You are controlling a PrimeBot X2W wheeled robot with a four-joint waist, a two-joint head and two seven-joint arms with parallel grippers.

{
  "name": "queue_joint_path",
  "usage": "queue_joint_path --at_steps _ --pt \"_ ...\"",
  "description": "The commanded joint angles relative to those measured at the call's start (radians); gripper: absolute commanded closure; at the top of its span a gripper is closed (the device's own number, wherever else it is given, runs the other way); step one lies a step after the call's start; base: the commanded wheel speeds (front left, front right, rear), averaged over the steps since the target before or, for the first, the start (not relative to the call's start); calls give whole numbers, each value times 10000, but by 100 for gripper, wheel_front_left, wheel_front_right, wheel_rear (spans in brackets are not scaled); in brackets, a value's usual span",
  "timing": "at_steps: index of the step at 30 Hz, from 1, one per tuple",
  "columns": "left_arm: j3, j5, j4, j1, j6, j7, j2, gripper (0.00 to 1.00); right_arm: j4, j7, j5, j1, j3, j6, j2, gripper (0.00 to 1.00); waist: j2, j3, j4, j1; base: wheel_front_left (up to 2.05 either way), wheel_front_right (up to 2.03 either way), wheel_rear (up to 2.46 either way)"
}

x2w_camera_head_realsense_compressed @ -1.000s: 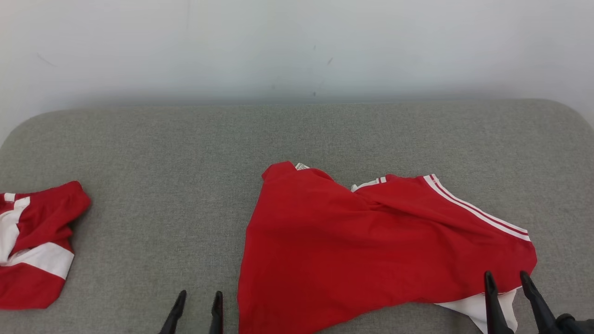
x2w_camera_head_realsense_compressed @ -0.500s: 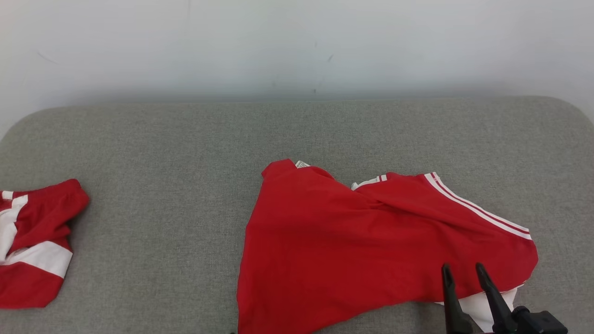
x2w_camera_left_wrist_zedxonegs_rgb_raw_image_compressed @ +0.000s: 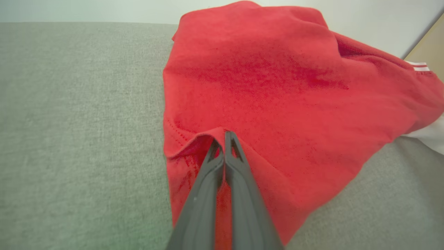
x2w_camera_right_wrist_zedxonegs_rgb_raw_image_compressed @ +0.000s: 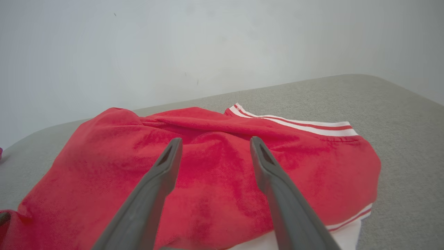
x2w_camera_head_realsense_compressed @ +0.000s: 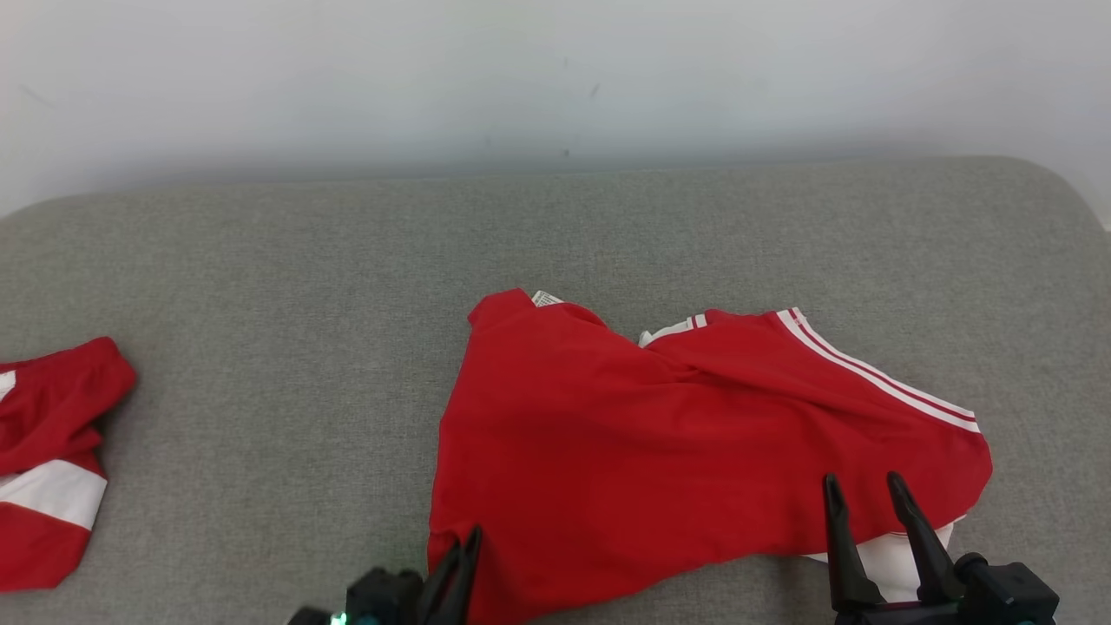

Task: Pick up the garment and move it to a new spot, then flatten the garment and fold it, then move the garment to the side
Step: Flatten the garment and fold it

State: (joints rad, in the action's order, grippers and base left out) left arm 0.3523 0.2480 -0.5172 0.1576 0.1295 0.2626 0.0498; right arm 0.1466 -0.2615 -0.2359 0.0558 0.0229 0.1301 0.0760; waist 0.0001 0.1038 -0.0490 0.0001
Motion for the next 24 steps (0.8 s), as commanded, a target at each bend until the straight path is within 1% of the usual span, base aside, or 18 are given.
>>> queue_joint_path --at_steps 1,6,10,13,20,23,24 --pt "16 21 31 207 14 32 62 100 -7 -34 38 -121 20 15 -15 0 -1 60 -69 -1 0 0 0" --pt "-5 121 -59 1052 6 32 330 100 134 -34 -9 -283 102 14 7 0 -1 193 -332 -1 0 0 0" --pt "67 279 -507 1522 6 32 620 100 295 -33 -28 -459 164 15 -11 0 -1 286 -558 -1 0 0 0" --pt "68 434 -721 1654 7 32 717 100 394 -33 -73 -573 106 15 -14 0 -1 323 -639 -1 0 0 0" --pt "-258 444 -495 1502 6 32 797 100 502 -33 -76 -323 59 15 -71 0 -1 159 -510 -1 0 0 0" --pt "-323 448 -494 1354 6 32 687 100 556 -33 -44 -320 113 15 -83 0 -1 10 -372 -1 0 0 0" --pt "-308 489 -523 1319 6 32 658 81 584 -33 -41 -316 147 15 -85 0 -1 -26 -340 -1 0 0 0"
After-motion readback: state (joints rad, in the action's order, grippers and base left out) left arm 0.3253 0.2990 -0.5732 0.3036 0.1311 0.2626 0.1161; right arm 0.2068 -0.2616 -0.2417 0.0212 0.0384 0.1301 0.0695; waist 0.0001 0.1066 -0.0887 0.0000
